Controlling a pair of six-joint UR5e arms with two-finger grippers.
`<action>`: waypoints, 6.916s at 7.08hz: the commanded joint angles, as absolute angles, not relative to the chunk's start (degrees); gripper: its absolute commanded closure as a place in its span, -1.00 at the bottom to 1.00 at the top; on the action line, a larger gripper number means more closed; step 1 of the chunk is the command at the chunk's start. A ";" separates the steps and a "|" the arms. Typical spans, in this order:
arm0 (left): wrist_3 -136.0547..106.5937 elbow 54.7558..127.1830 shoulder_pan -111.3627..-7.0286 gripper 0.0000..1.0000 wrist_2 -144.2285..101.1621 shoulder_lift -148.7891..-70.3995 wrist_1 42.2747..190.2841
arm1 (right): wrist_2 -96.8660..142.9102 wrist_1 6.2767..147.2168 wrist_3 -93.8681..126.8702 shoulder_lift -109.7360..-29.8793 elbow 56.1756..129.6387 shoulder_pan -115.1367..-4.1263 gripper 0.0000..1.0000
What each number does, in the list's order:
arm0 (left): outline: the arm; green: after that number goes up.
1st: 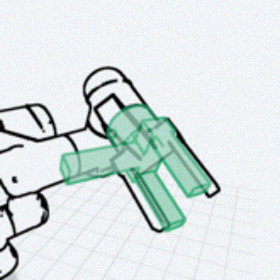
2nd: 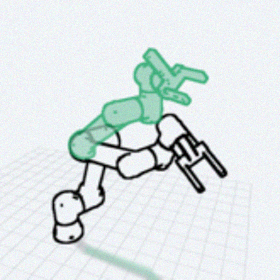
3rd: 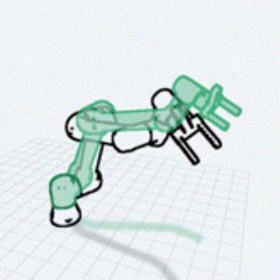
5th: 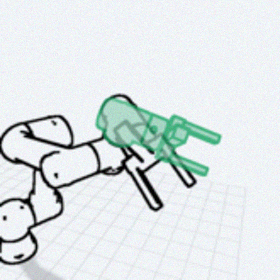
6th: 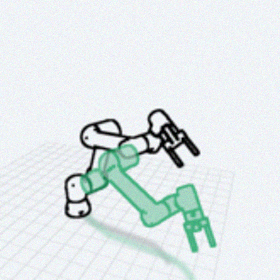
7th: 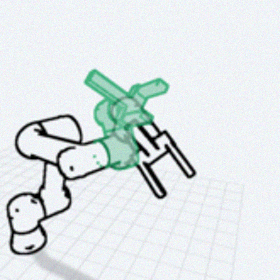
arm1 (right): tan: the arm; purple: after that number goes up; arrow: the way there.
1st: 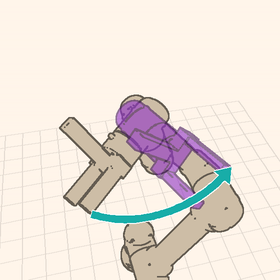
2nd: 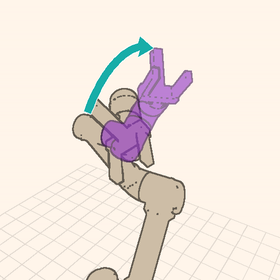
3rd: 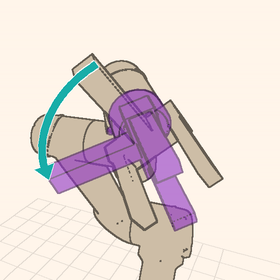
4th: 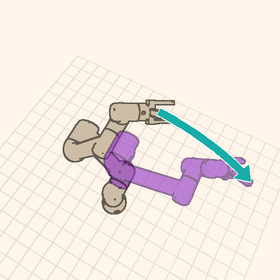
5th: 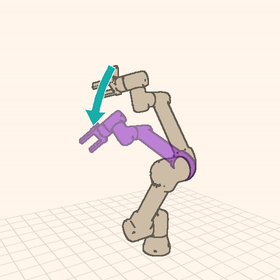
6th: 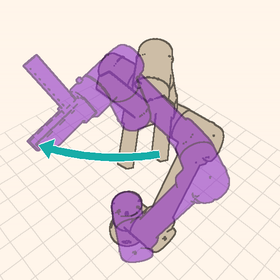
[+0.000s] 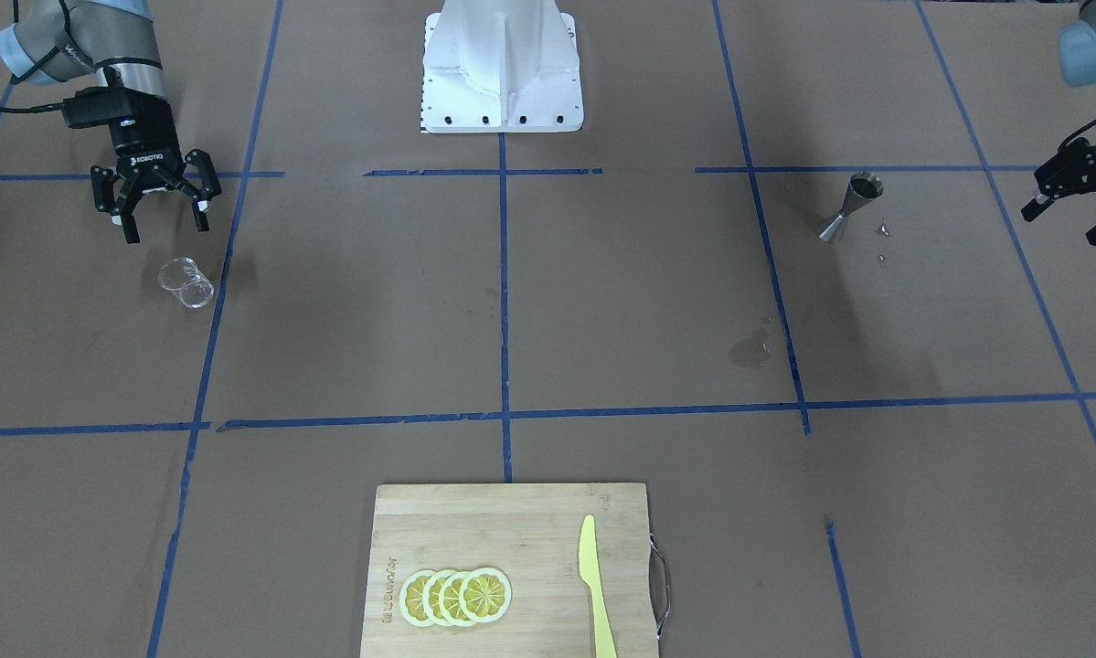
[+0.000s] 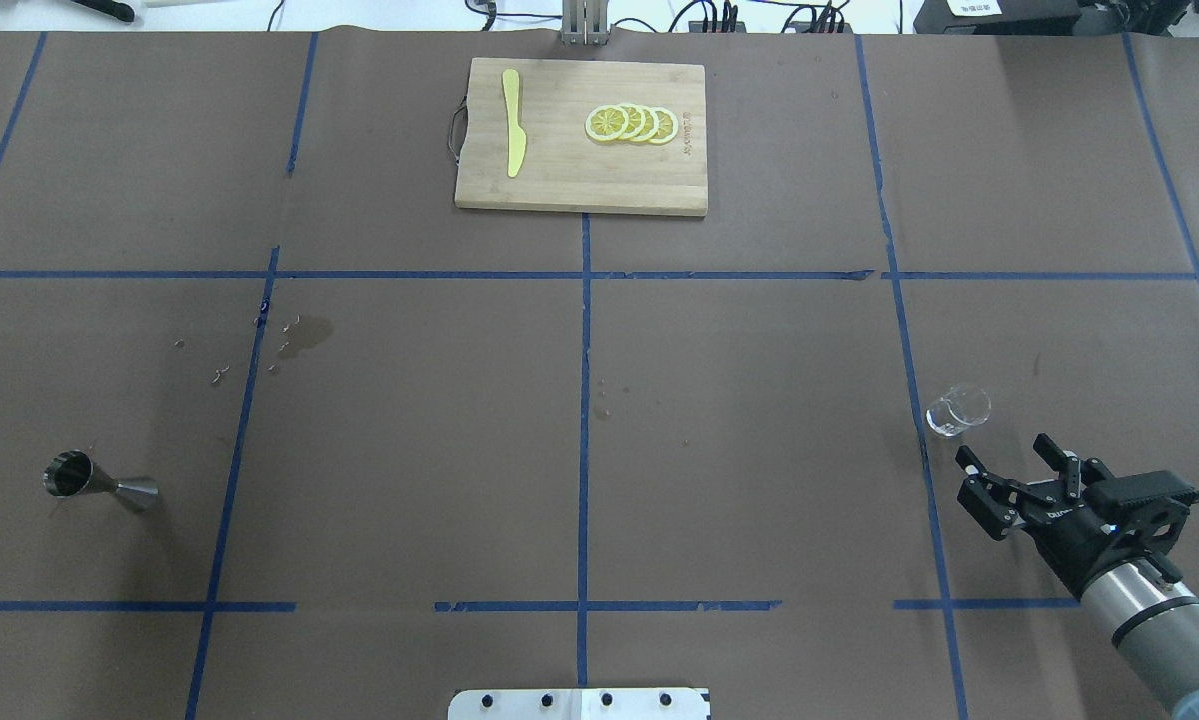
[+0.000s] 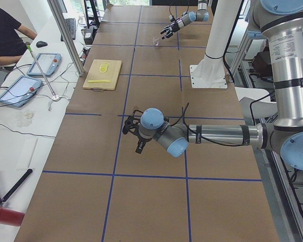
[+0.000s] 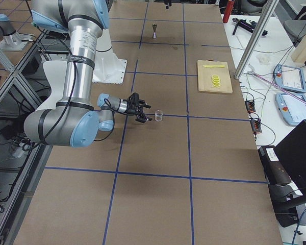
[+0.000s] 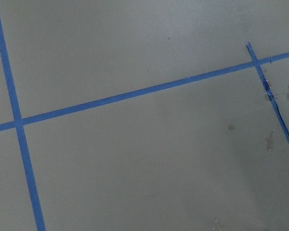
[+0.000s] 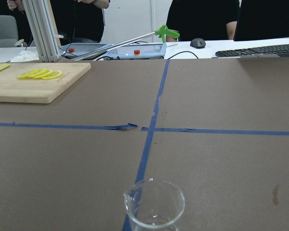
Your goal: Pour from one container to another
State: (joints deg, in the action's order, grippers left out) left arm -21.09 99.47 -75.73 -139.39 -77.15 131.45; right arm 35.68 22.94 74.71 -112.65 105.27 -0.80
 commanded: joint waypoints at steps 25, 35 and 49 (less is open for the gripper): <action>15.56 100.66 -97.74 -1.00 -129.82 -82.88 86.73 | 137.45 83.14 1.58 -106.96 107.92 -84.38 -1.00; 14.86 102.12 -92.90 -1.00 -133.86 -83.24 82.71 | 136.67 84.29 1.49 -107.14 108.20 -86.48 -1.00; 5.63 101.78 -92.02 -1.00 -133.95 -84.55 83.32 | 135.26 89.30 1.58 -106.61 110.39 -87.01 -1.00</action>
